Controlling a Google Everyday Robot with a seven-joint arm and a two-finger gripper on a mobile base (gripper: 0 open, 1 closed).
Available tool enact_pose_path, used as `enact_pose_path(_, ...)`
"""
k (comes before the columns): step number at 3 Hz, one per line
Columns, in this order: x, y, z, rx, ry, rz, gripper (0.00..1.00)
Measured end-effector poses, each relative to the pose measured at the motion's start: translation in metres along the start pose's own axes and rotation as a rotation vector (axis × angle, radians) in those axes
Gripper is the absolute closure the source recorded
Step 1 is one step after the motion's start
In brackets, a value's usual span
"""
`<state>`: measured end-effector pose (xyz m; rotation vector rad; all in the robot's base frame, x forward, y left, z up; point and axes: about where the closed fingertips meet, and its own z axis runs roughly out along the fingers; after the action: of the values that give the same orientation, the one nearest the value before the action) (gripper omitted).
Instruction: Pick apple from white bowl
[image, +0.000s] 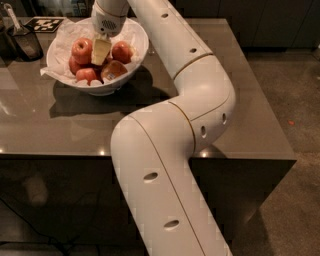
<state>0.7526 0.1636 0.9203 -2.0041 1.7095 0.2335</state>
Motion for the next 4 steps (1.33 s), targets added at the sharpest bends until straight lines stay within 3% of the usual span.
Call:
enact_pose_path(1,-0.0043,-0.0129,-0.0297,0.091,-0.006,0.009,1.00)
enact_pose_path(4,-0.0059,-0.0132,-0.0317,0.096,-0.008,0.007,0.34)
